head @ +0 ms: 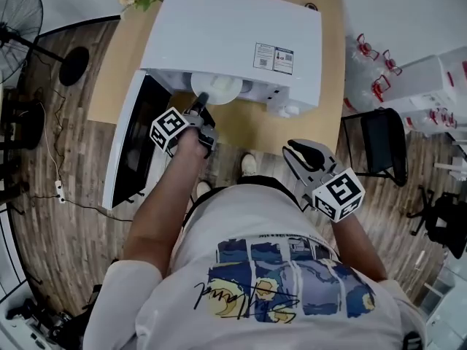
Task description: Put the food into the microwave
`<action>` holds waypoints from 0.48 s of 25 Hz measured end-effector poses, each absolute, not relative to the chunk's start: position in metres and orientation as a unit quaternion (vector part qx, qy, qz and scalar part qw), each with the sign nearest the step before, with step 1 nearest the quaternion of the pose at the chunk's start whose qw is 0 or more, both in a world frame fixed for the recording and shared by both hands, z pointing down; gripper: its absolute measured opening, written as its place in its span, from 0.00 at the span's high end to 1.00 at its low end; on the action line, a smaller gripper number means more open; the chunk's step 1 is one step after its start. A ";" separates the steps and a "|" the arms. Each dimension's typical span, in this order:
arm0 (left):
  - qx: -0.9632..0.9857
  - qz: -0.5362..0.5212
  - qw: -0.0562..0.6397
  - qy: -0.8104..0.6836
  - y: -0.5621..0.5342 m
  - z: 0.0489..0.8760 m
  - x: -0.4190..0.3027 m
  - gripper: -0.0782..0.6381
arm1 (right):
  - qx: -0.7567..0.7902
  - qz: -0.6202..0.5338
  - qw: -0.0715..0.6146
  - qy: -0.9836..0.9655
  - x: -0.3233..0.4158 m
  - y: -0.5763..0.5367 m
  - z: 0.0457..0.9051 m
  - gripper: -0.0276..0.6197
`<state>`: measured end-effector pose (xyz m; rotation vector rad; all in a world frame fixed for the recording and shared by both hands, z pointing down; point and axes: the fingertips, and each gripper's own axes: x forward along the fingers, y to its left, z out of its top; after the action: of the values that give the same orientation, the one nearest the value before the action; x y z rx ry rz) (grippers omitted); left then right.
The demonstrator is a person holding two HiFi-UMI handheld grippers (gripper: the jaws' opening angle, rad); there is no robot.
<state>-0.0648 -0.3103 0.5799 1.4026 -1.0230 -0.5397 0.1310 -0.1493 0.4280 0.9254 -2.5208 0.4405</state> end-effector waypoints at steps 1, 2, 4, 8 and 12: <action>0.605 -0.235 0.614 -0.449 -0.317 0.583 -0.064 0.87 | 0.329 0.160 0.211 -0.906 0.133 -0.153 0.428 0.87; 0.602 -0.236 0.614 -0.453 -0.323 0.587 -0.064 0.87 | 0.326 0.160 0.213 -0.907 0.135 -0.157 0.428 0.87; 0.596 -0.236 0.613 -0.462 -0.333 0.592 -0.063 0.87 | 0.320 0.160 0.216 -0.908 0.139 -0.164 0.428 0.87; 0.592 -0.231 0.610 -0.474 -0.351 0.598 -0.060 0.87 | 0.313 0.158 0.217 -0.911 0.147 -0.178 0.426 0.87; 0.593 -0.219 0.605 -0.484 -0.362 0.600 -0.056 0.87 | 0.310 0.160 0.214 -0.912 0.153 -0.187 0.425 0.87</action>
<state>-0.0565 -0.3619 0.6001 1.3710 -1.1199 -0.5057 0.1532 -0.1872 0.4254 0.8608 -2.5309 0.4434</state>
